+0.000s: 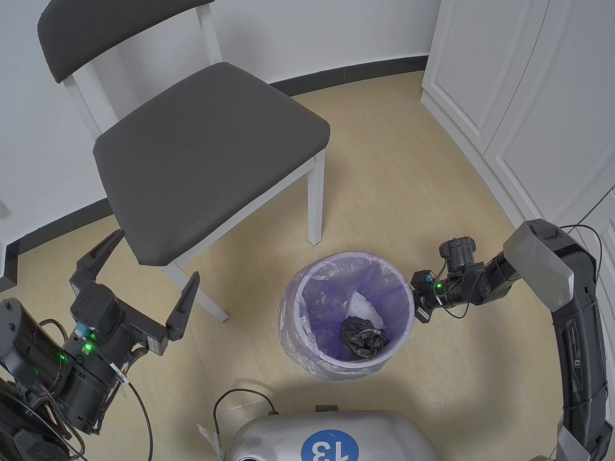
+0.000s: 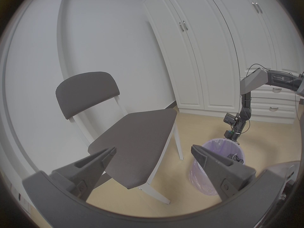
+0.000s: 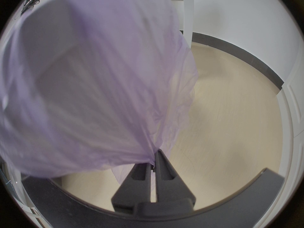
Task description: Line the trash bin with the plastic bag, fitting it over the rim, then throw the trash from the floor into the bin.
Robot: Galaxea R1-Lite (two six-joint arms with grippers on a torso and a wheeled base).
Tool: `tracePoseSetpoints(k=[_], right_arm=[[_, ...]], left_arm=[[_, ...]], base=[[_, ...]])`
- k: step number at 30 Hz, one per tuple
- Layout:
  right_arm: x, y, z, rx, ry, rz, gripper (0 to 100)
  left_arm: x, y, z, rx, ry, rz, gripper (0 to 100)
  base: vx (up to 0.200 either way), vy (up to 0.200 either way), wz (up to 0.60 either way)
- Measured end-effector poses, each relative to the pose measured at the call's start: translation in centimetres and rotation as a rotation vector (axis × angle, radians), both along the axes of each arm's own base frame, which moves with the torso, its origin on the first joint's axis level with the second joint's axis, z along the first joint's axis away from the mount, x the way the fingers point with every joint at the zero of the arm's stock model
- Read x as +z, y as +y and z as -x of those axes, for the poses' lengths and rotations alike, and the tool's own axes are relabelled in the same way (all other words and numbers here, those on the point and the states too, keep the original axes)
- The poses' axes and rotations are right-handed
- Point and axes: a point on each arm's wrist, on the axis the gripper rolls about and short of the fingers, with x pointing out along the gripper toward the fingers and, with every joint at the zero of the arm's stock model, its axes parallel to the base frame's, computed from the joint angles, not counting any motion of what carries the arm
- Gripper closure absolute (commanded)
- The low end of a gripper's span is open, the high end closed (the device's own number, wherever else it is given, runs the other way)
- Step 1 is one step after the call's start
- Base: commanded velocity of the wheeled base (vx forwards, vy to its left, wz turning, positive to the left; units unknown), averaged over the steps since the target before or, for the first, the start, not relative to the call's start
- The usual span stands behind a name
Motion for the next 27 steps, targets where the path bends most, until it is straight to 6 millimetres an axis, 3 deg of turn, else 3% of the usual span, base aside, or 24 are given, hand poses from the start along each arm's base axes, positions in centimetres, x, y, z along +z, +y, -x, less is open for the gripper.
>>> tracePoseSetpoints(k=[2, 3, 27], right_arm=[[0.00, -0.01, 0.03, -0.001, 0.001, 0.000, 100], [-0.02, -0.03, 0.05, -0.001, 0.002, 0.001, 0], [0.20, -0.93, 0.65, -0.014, 0.018, 0.006, 0]], left_arm=[[0.05, 0.01, 0.02, -0.001, -0.002, 0.001, 0], [0.08, 0.01, 0.02, -0.001, -0.004, 0.002, 0], [0.05, 0.04, 0.15, -0.028, -0.005, -0.001, 0]], base=[[0.000, 0.000, 0.00], [0.000, 0.000, 0.00], [0.000, 0.000, 0.00]])
